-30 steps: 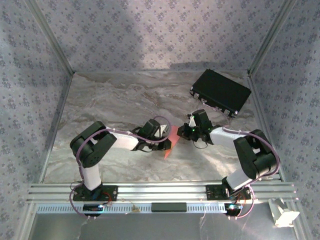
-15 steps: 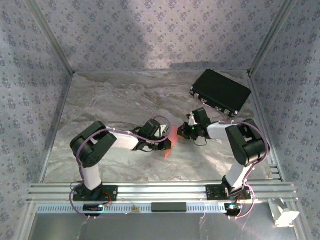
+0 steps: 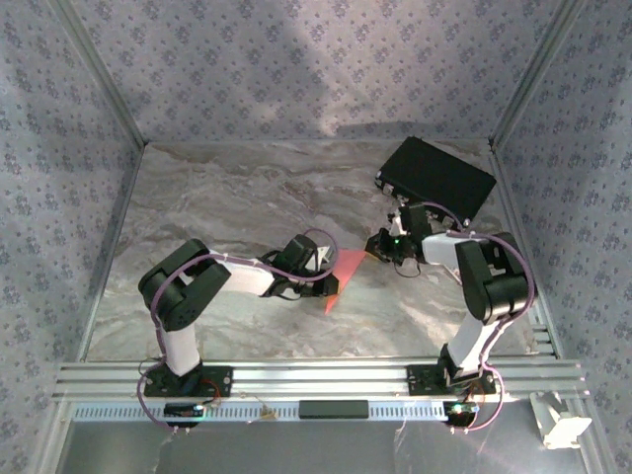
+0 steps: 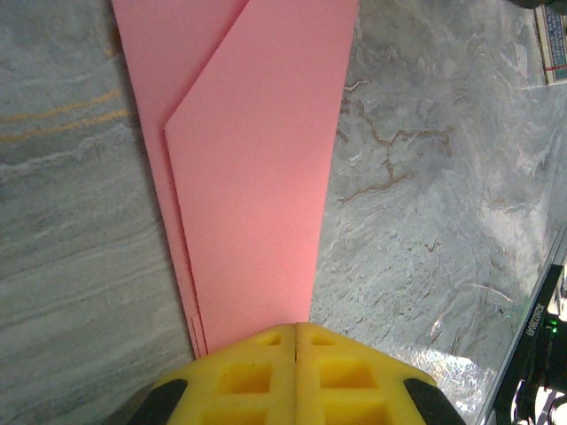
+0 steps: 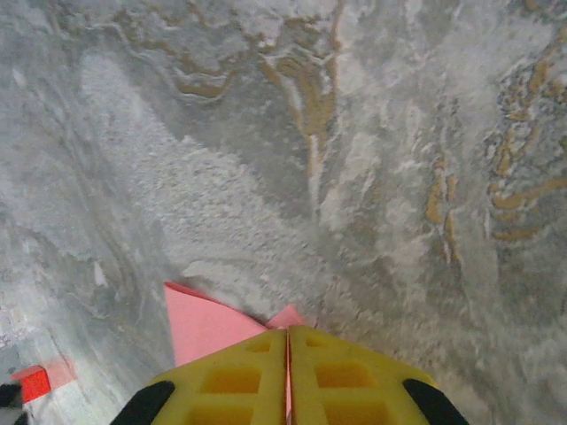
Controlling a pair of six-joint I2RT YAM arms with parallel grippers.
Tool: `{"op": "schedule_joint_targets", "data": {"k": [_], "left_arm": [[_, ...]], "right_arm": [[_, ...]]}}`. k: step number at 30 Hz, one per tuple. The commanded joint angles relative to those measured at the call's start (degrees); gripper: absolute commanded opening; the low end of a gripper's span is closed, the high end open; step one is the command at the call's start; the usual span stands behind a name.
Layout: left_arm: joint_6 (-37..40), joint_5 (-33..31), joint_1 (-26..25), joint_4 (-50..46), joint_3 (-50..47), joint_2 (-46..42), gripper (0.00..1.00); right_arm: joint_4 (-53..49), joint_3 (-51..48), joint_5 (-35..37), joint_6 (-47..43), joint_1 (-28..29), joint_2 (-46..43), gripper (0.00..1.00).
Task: Fold a paper plane with a square sheet of paper (pick it up from the middle)
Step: Fold the wing for the fifth time at the center of the table.
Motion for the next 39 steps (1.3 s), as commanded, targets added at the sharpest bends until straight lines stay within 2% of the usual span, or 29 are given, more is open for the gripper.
{"op": "schedule_joint_targets", "data": {"k": [1, 12, 18, 24, 27, 30, 39], "left_arm": [[0.2, -1.6, -1.2, -8.8, -1.8, 2.6, 0.00], [-3.3, -2.5, -2.6, -7.2, -0.9, -1.5, 0.01], [-4.3, -4.6, -3.4, -8.5, 0.7, -5.9, 0.10], [-1.6, -10.1, -2.0, -15.5, 1.0, -12.3, 0.21], [-0.6, -8.7, 0.5, -16.2, 0.0, -12.9, 0.25], [-0.1, -4.7, 2.7, -15.7, -0.1, -11.4, 0.25], [0.9, 1.3, 3.0, -14.6, 1.7, -6.4, 0.26]], "right_arm": [[-2.3, -1.6, 1.7, -0.3, 0.5, -6.5, 0.11], [-2.7, -13.5, 6.6, 5.7, 6.9, -20.4, 0.16], [-2.4, -16.6, 10.0, 8.9, 10.7, -23.6, 0.23], [-2.2, -16.9, 11.7, 10.3, 13.5, -23.7, 0.26], [-1.0, -16.5, 11.4, 10.5, 14.8, -22.6, 0.27], [-0.4, -15.7, 11.3, 10.4, 15.7, -21.4, 0.28], [0.0, -14.3, 10.4, 10.4, 17.6, -18.2, 0.29]]}}
